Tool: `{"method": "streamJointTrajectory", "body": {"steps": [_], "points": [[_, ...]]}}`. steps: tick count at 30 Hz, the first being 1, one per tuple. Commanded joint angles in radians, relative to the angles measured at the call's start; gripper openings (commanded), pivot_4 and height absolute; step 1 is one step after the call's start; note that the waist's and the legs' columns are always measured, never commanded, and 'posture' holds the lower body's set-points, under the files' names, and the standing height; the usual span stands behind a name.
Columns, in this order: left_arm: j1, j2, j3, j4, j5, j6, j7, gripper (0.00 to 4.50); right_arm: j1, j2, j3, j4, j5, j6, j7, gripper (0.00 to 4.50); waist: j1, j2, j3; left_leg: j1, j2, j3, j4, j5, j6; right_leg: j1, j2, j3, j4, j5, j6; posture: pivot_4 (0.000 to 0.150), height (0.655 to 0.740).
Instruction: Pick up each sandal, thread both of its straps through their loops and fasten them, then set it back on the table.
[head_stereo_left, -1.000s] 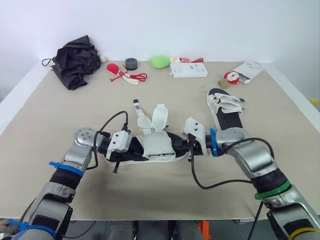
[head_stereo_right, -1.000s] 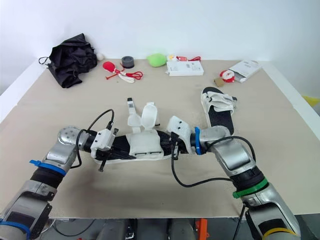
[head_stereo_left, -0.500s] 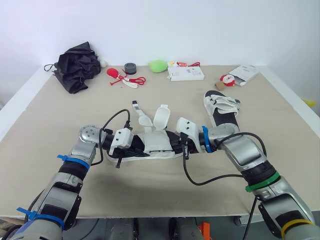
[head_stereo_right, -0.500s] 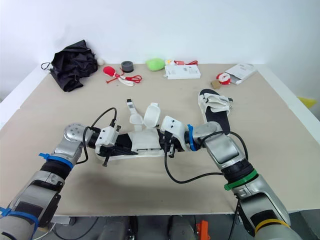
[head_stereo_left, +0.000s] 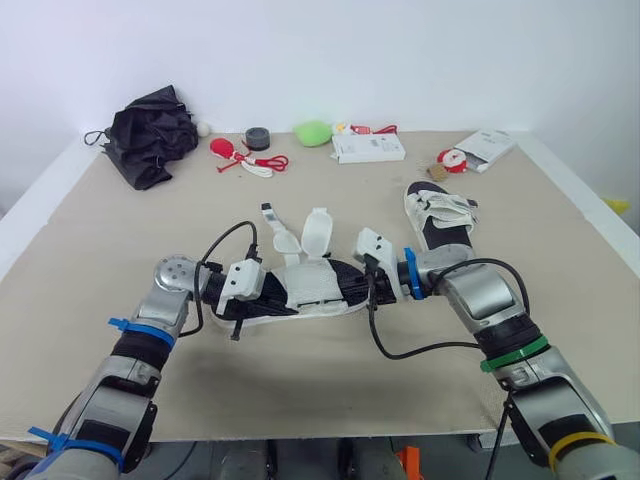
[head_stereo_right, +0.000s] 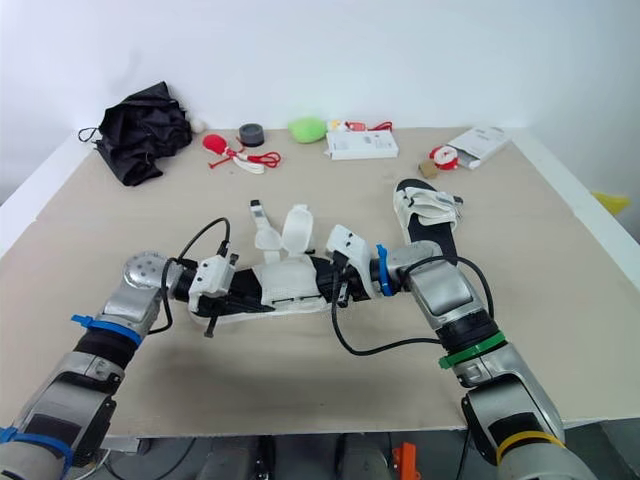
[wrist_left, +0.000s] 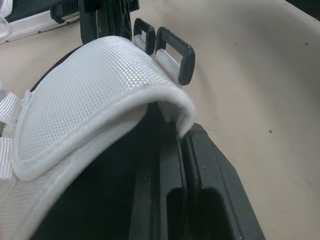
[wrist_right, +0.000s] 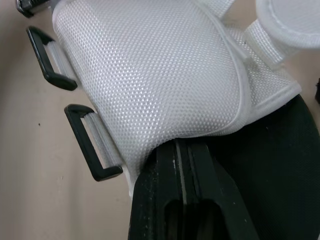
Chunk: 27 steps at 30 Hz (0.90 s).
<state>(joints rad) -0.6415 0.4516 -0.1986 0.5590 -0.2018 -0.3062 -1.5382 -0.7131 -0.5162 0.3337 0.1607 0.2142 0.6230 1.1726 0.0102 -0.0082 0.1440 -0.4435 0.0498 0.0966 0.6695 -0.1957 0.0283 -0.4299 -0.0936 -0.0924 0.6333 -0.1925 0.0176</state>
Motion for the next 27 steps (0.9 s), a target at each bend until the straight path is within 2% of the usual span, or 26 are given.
{"method": "streamJointTrajectory", "body": {"steps": [1, 7, 10, 14, 20, 27], "points": [[0.006, -0.013, -0.005, -0.028, -0.005, 0.01, 0.015, 0.0, -0.004, 0.045, -0.006, -0.035, 0.041, -0.029, 0.023, 0.1, 0.0, 0.0, 0.0, 0.0, 0.0, 0.0, 0.0, -0.001, 0.0, 0.0, 0.0, 0.0, 0.0, 0.0, 0.0, 0.15, 0.74], [0.008, -0.014, -0.006, -0.052, -0.018, 0.024, 0.0, 0.0, 0.026, 0.026, -0.072, -0.115, 0.133, 0.025, 0.082, 0.1, 0.001, 0.0, 0.001, -0.002, 0.001, 0.002, -0.001, -0.002, 0.0, -0.004, 0.001, 0.0, 0.0, -0.002, 0.0, 0.15, 0.74], [-0.006, -0.014, 0.006, -0.069, -0.039, 0.046, -0.011, 0.0, 0.069, -0.018, -0.077, -0.175, 0.138, 0.036, 0.1, 0.1, 0.001, 0.0, 0.001, -0.004, 0.0, 0.003, -0.001, -0.002, 0.0, -0.006, 0.0, 0.002, 0.0, -0.002, 0.001, 0.15, 0.74], [-0.018, -0.013, 0.033, -0.193, -0.118, 0.184, -0.015, 0.0, 0.112, -0.045, -0.087, -0.224, 0.147, 0.062, 0.076, 0.1, 0.0, -0.002, 0.003, -0.007, 0.0, 0.003, 0.0, -0.002, 0.0, -0.008, 0.001, 0.002, 0.0, -0.002, 0.002, 0.15, 0.74], [-0.004, -0.004, 0.037, -0.244, -0.123, 0.233, -0.012, 0.0, 0.117, -0.047, -0.089, -0.236, 0.152, 0.072, 0.067, 0.1, -0.002, -0.003, 0.005, -0.009, 0.0, 0.003, 0.0, -0.002, 0.0, -0.01, 0.003, 0.002, 0.0, -0.001, 0.002, 0.15, 0.74], [0.058, 0.038, 0.025, -0.198, -0.08, 0.166, -0.033, 0.0, 0.1, -0.055, 0.021, -0.164, 0.031, 0.06, 0.029, 0.1, -0.003, -0.003, 0.005, -0.008, 0.001, 0.002, -0.001, -0.002, 0.0, -0.01, 0.004, 0.002, 0.001, -0.001, 0.002, 0.15, 0.74]]}}
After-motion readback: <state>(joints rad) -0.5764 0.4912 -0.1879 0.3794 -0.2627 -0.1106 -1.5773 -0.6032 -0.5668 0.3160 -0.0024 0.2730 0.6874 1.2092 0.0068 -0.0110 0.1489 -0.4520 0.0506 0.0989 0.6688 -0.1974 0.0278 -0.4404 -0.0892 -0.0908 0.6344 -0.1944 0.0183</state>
